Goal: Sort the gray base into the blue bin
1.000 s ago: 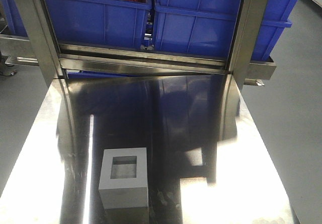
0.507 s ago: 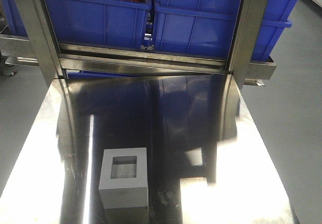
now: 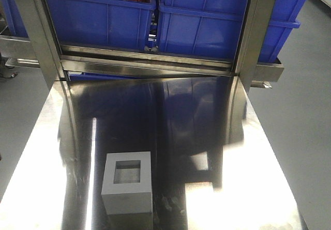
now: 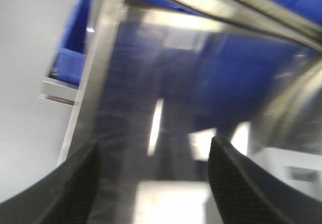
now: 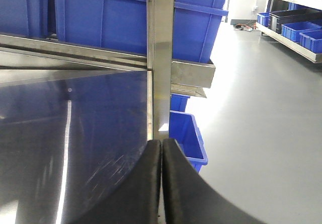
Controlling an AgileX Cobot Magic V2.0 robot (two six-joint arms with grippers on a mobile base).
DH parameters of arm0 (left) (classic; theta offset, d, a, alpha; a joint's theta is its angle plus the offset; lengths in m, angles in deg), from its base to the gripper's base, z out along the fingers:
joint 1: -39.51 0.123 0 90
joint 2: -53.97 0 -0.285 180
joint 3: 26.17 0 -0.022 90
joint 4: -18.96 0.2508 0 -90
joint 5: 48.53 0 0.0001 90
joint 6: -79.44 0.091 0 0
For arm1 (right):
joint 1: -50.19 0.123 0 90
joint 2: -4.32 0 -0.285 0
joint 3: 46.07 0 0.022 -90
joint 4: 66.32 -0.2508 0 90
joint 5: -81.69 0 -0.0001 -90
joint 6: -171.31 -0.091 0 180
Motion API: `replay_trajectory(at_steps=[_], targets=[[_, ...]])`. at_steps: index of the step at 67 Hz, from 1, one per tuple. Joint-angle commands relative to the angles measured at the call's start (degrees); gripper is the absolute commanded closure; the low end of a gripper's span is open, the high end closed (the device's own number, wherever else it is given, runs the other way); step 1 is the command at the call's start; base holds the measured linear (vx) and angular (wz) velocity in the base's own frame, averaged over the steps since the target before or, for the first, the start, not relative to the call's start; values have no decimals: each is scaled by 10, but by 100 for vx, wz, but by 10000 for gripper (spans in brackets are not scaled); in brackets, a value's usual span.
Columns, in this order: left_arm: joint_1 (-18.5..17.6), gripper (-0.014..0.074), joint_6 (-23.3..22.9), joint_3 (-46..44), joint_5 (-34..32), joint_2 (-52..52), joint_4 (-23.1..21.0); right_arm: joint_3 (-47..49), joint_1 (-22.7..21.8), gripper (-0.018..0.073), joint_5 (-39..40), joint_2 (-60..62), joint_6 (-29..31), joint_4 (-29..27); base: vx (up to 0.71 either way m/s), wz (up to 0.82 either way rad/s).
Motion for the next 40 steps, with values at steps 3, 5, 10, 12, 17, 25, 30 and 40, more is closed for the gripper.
replay_trajectory(at_steps=[3,5,10,12,17,25,30,40], targets=[[-4,148,137,-69,15,-47,-161,-3,-3,564,43,4,7,5,0,0],[-4,146,180,-79,27,-63,-198,-3,-3,564,41,4,7,5,0,0],[-4,146,273,-100,60,-99,-309,-3,-3,564,41,4,7,5,0,0],[-4,146,305,-106,73,-111,-344,-3,-3,564,41,4,7,5,0,0],[-4,146,378,-116,109,-149,-433,-3,-3,564,41,4,7,5,0,0],[-7,146,439,-130,144,-193,-472,-3,-3,564,41,4,7,5,0,0],[-26,146,439,-140,147,-214,-466,-3,-3,564,41,4,7,5,0,0],[-95,146,404,-165,118,-242,-416,-3,-3,564,41,4,7,5,0,0]])
